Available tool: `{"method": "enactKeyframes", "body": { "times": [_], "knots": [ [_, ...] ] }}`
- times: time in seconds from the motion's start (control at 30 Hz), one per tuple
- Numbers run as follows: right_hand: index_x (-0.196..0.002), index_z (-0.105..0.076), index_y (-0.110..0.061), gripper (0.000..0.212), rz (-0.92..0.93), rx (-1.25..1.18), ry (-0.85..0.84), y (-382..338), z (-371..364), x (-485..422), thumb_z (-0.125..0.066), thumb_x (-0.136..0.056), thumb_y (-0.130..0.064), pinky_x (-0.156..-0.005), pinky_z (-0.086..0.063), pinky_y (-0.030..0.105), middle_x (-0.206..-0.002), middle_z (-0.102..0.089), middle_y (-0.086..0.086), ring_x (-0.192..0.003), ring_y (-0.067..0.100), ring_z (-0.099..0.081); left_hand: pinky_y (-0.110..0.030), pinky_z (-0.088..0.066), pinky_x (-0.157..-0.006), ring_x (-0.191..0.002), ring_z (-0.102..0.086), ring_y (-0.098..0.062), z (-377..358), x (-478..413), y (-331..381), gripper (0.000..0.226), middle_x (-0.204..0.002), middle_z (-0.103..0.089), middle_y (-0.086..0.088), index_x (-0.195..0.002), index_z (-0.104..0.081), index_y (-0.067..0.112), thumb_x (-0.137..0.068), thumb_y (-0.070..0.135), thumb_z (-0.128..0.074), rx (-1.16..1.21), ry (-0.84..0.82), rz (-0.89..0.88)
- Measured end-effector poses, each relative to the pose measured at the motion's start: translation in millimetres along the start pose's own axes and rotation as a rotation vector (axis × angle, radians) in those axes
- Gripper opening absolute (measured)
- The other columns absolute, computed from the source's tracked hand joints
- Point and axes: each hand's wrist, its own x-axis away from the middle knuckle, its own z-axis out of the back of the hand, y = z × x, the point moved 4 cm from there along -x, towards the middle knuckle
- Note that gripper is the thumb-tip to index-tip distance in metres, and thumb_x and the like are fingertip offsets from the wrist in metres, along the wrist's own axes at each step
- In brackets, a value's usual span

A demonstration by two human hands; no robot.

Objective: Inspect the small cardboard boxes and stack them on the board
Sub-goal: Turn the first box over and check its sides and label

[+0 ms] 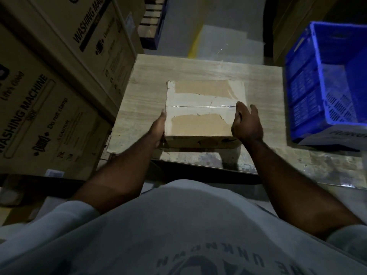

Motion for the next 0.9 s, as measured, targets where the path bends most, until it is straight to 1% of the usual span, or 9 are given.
{"method": "enactKeyframes", "body": {
  "times": [0.1,0.2,0.33,0.4,0.43,0.47,0.57,0.73,0.9],
  "knots": [
    [-0.149,-0.048,-0.025,0.045,0.077,0.173,0.081,-15.2,8.3,1.6,-0.049,-0.104,-0.029,-0.112,-0.041,0.06,-0.161,-0.034,0.024,-0.149,0.048,-0.031,-0.027,-0.038,-0.059,-0.06,-0.05,-0.019,10.9,3.2,-16.3,0.063,-0.074,-0.057,-0.001,-0.104,-0.067,0.016,-0.103,0.067,-0.031,0.051,0.069,0.161],
    [-0.152,-0.045,-0.022,0.055,0.11,0.236,0.039,-33.2,9.0,0.6,-0.054,-0.099,-0.032,-0.118,-0.032,0.062,-0.164,-0.031,0.021,-0.153,0.046,-0.022,-0.024,-0.04,-0.053,-0.06,-0.05,-0.018,8.7,7.5,-23.4,0.052,-0.067,-0.059,-0.002,-0.083,-0.063,0.018,-0.104,0.06,-0.04,0.019,0.05,0.229],
    [-0.16,-0.033,-0.03,0.07,0.106,0.282,-0.093,-53.7,-4.1,2.6,-0.045,-0.098,-0.062,-0.116,-0.012,0.076,-0.17,-0.019,0.017,-0.158,0.045,-0.004,-0.027,-0.051,-0.06,-0.077,-0.064,-0.019,0.3,5.7,-23.4,0.052,-0.1,-0.069,-0.004,-0.107,-0.069,0.016,-0.104,0.06,-0.04,0.095,0.033,0.195],
    [-0.163,-0.019,-0.037,0.087,-0.021,0.28,-0.187,-49.7,-13.7,4.8,-0.044,-0.092,-0.08,-0.112,-0.003,0.081,-0.173,-0.002,0.017,-0.155,0.051,0.011,-0.035,-0.055,-0.091,-0.109,-0.066,-0.023,0.4,8.2,-24.4,0.063,-0.129,-0.065,-0.002,-0.125,-0.066,0.016,-0.099,0.069,-0.042,0.118,-0.021,0.243],
    [-0.163,-0.014,-0.039,0.093,-0.091,0.264,-0.219,-45.9,-15.6,6.3,-0.041,-0.087,-0.087,-0.112,-0.002,0.081,-0.173,0.005,0.017,-0.154,0.053,0.015,-0.048,-0.042,-0.113,-0.132,-0.055,-0.027,-0.8,8.5,-25.5,0.076,-0.148,-0.054,0.0,-0.138,-0.061,0.019,-0.091,0.077,-0.048,0.101,-0.066,0.268],
    [-0.163,-0.011,-0.041,0.097,-0.139,0.25,-0.231,-41.9,-14.8,7.0,-0.038,-0.084,-0.091,-0.114,-0.002,0.079,-0.173,0.009,0.016,-0.154,0.054,0.014,-0.058,-0.026,-0.121,-0.145,-0.042,-0.031,-2.3,9.6,-27.5,0.089,-0.159,-0.042,-0.001,-0.146,-0.055,0.024,-0.08,0.084,-0.055,0.1,-0.112,0.297],
    [-0.161,-0.014,-0.046,0.094,-0.158,0.213,-0.213,-29.9,-3.1,3.6,-0.034,-0.082,-0.094,-0.117,-0.01,0.073,-0.174,0.005,0.012,-0.155,0.051,-0.001,-0.052,-0.049,-0.101,-0.122,-0.063,-0.033,-11.7,11.7,-30.6,0.092,-0.141,-0.06,-0.009,-0.139,-0.059,0.024,-0.067,0.079,-0.071,0.25,-0.176,0.316],
    [-0.161,-0.021,-0.041,0.082,-0.141,0.182,-0.152,-12.0,12.5,-0.5,-0.034,-0.092,-0.084,-0.12,-0.008,0.067,-0.173,-0.006,0.014,-0.157,0.046,-0.005,-0.038,-0.062,-0.064,-0.085,-0.077,-0.027,-32.3,15.2,-7.9,0.06,-0.097,-0.079,-0.008,-0.137,-0.061,0.018,-0.094,0.06,-0.059,0.346,-0.225,0.197],
    [-0.16,-0.028,-0.021,0.065,-0.047,0.097,-0.098,-30.1,14.4,-2.4,-0.035,-0.105,-0.056,-0.124,-0.011,0.065,-0.168,-0.019,0.026,-0.158,0.045,-0.006,-0.028,-0.059,-0.061,-0.072,-0.075,-0.017,-49.9,20.2,25.7,0.029,-0.084,-0.078,-0.001,-0.108,-0.068,0.021,-0.101,0.047,-0.057,0.227,-0.191,0.038]
  ]
}}
